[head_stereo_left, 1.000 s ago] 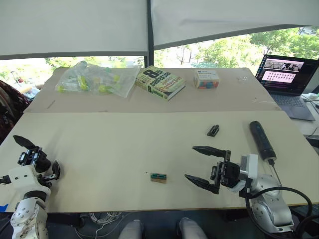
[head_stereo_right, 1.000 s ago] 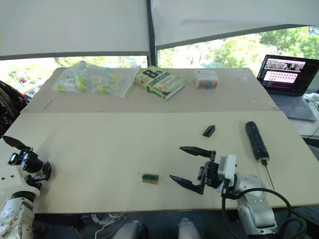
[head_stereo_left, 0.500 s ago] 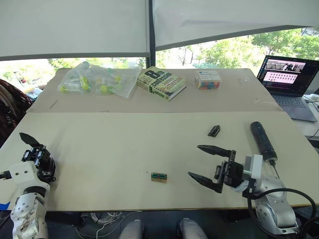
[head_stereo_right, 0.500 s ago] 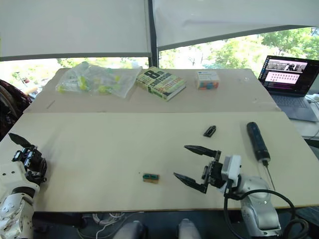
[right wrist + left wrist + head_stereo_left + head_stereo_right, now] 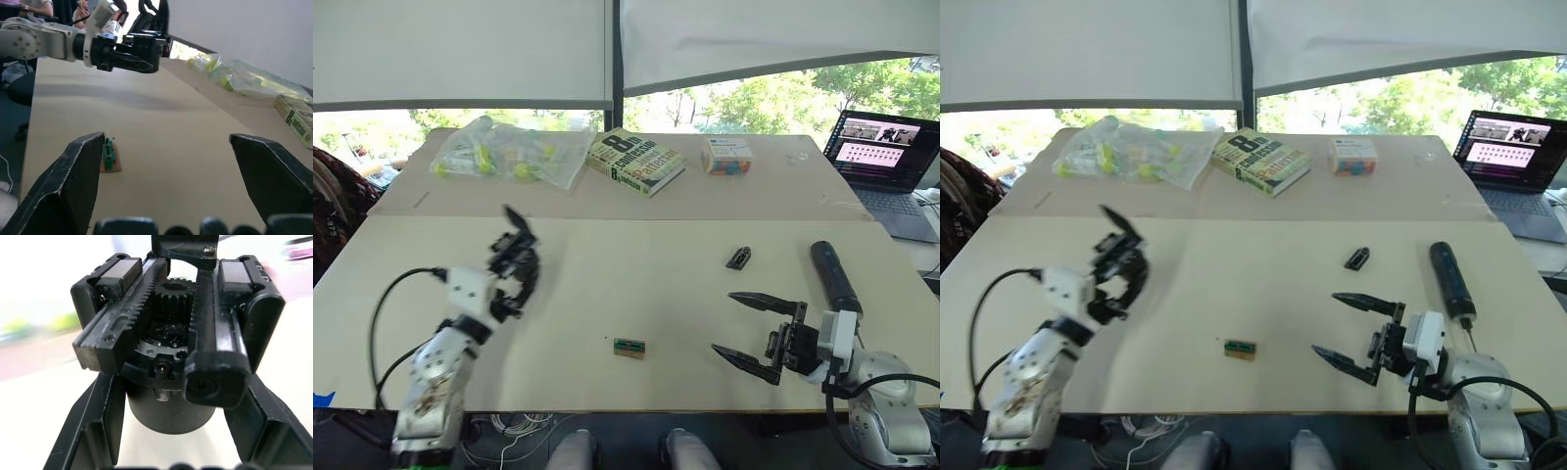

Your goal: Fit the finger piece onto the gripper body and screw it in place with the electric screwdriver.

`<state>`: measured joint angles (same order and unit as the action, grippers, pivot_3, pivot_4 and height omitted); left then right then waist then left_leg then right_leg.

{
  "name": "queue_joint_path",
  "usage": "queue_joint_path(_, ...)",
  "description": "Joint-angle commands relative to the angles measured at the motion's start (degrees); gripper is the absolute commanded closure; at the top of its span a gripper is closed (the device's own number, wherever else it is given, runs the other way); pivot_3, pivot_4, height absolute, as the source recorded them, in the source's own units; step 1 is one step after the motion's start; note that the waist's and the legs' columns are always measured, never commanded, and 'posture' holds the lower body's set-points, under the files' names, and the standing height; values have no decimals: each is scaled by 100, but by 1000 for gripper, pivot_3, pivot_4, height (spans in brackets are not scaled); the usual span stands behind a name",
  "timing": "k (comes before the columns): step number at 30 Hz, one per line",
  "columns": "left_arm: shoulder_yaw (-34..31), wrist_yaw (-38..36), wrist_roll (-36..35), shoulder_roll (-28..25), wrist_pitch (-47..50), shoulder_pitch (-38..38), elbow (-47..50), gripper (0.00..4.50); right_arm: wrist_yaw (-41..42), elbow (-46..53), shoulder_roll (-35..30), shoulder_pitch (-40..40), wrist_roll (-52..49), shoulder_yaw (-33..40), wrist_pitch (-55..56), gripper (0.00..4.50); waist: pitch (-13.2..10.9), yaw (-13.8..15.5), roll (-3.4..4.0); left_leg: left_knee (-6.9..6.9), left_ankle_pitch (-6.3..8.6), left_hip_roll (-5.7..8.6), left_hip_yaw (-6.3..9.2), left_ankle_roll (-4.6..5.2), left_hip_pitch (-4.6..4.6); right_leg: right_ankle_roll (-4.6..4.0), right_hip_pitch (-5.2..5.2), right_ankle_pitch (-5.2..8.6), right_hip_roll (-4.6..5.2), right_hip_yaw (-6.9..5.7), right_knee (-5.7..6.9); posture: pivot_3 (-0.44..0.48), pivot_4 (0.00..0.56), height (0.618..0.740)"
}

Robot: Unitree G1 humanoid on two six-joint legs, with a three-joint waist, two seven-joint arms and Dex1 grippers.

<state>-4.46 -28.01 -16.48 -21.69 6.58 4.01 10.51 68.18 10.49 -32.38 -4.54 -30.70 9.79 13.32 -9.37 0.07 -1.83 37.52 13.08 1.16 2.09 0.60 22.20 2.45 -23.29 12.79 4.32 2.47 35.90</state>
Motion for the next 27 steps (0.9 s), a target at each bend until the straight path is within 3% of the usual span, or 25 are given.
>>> queue_joint_path(1, 601, -66, 275, 220, 153, 363, -144, 2195, -14, 313, -118, -126, -298, 155, -157, 0, 0, -13, 0, 0, 0, 0, 0, 0, 0, 0, 0, 0, -3, -1, 1, 0, 150, 740)
queue_joint_path(6, 1256, -154, 695, 540, -46, 644, -685, 2195, -31, 845, -361, -696, -542, 144, -709, 0, -3, -26, 2, 14, 2, 2, 2, 3, 4, 2, 0, 1, -7, -2, 13, 0, 150, 740)
queue_joint_path(10, 1490, -382, 743, 668, -237, 616, -732, 2195, -139, 860, -342, -671, -485, 206, -687, 0, -5, -23, 4, 28, 3, 2, -1, 4, 4, 8, 5, -1, -4, 0, 11, 0, 150, 740)
queue_joint_path(19, 1388, -118, 947, 679, -47, 435, -801, 2195, -91, 645, -231, -394, -371, 40, -615, 0, -5, -27, 6, 31, 2, 1, -1, 4, 1, 12, 9, -1, -6, 0, 10, 0, 150, 740)
queue_joint_path(23, 1229, -283, 802, 557, -73, 399, -792, 300, -10, 597, -227, -304, -403, -8, -669, 0, -4, -31, 8, 31, 2, 1, -1, 4, 0, 12, 9, -1, -6, 0, 11, 0, 150, 740)
queue_joint_path(24, 1164, -362, 730, 506, -61, 387, -768, 62, 19, 589, -240, -306, -410, -6, -677, 0, -4, -30, 8, 31, 2, 1, -1, 4, 0, 12, 9, 0, -6, 0, 12, 0, 150, 740)
queue_joint_path(27, 1077, -789, 592, 169, -68, 297, -720, 62, 56, 609, -307, -357, -462, 32, -791, 0, -5, -41, 9, 31, 2, 1, -1, 4, 0, 12, 9, 0, -5, 0, 11, 0, 150, 740)
